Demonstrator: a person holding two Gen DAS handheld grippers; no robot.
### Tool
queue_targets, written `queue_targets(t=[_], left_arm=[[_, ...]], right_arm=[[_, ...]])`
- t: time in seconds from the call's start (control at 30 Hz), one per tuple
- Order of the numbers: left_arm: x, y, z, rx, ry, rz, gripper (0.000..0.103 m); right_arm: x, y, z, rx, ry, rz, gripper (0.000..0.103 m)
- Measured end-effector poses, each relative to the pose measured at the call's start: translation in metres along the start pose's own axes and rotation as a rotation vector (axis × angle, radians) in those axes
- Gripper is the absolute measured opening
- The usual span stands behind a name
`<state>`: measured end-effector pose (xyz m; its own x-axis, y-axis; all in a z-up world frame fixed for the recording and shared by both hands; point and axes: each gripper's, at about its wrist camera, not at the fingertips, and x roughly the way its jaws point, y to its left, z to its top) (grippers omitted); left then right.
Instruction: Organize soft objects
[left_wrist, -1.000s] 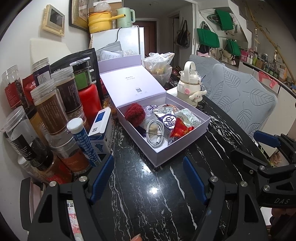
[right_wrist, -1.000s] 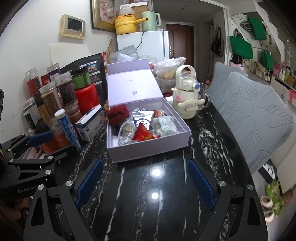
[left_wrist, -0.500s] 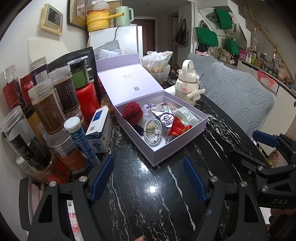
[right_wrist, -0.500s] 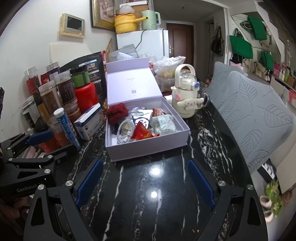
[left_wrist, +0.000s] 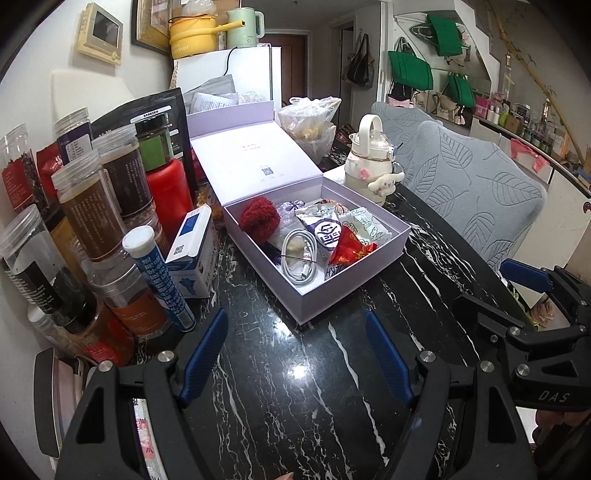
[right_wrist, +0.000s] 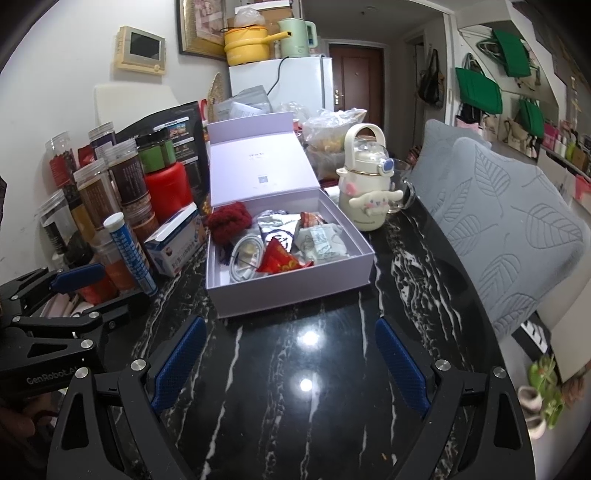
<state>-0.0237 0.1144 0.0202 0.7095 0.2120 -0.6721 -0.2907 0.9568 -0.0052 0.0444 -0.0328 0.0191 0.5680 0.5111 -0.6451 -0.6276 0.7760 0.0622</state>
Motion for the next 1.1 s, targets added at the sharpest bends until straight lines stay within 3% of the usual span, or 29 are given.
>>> queue_targets(t=[1.1], left_arm=[[0.0063, -0.0003, -0.0034, 0.008, 0.021, 0.012, 0.077]], right_arm=[[0.0014, -0.0044, -0.0054, 0.005, 0.009, -0.001, 0.094]])
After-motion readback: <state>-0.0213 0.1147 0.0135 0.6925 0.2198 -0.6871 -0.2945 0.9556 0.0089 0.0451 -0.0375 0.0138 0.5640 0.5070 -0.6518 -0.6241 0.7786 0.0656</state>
